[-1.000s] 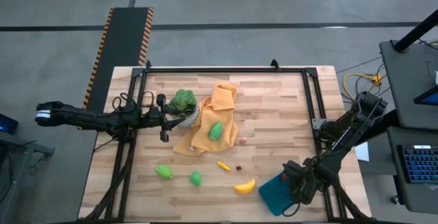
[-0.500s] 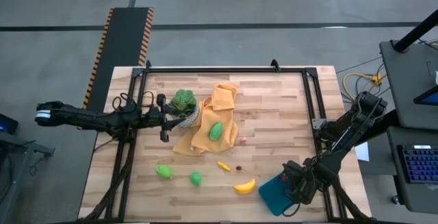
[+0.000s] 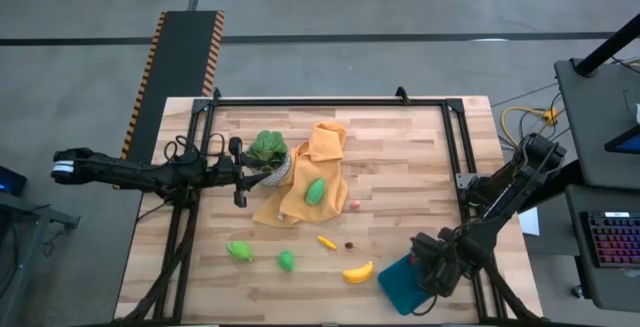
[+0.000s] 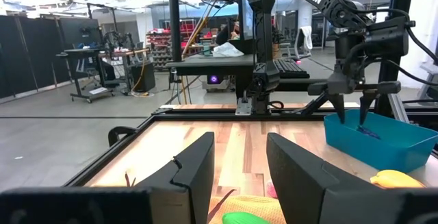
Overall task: Pick and placing Produce into tupperware
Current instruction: Put the apricot into the blue bin
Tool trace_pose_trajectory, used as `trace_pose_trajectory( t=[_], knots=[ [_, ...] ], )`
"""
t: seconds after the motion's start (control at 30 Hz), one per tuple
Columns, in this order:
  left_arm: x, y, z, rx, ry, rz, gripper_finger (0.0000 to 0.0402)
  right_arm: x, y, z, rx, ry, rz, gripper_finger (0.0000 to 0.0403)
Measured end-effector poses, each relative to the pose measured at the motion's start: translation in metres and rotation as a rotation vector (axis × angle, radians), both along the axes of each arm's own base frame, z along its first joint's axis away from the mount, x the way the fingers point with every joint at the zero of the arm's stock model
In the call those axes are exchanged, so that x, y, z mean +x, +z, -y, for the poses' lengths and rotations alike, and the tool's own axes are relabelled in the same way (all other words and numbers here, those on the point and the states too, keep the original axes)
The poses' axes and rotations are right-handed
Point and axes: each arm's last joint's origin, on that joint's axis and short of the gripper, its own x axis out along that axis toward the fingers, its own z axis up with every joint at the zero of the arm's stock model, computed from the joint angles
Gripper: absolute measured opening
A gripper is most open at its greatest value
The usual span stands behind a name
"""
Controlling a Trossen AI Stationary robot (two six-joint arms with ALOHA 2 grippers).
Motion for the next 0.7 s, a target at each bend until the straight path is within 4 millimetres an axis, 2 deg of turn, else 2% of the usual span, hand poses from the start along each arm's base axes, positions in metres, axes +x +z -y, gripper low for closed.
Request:
trace_pose_trajectory(
  t=[0.23, 0.37, 0.53, 0.6, 0.7],
  knots=[
    [0.0, 0.0, 0.0, 0.0, 0.0, 0.0, 0.0121, 0.016, 0.015, 0.004, -0.095, 0.105, 0.168, 0.0182],
    [0.0, 0.0, 0.0, 0.0, 0.0, 0.0, 0.0121, 0.027, 0.024, 0.008, -0.253, 0.196, 0.313, 0.0183],
    [0.0, 0.0, 0.0, 0.0, 0.0, 0.0, 0.0121, 0.039, 0.032, 0.019, -0.56, 0.264, 0.481, 0.0179],
    [0.0, 0.0, 0.0, 0.0, 0.0, 0.0, 0.0121, 0.044, 0.033, 0.025, -0.66, 0.259, 0.512, 0.0177],
    [0.0, 0.0, 0.0, 0.0, 0.0, 0.0, 0.0121, 0.053, 0.033, 0.036, -0.697, 0.259, 0.48, 0.0179]
  ],
)
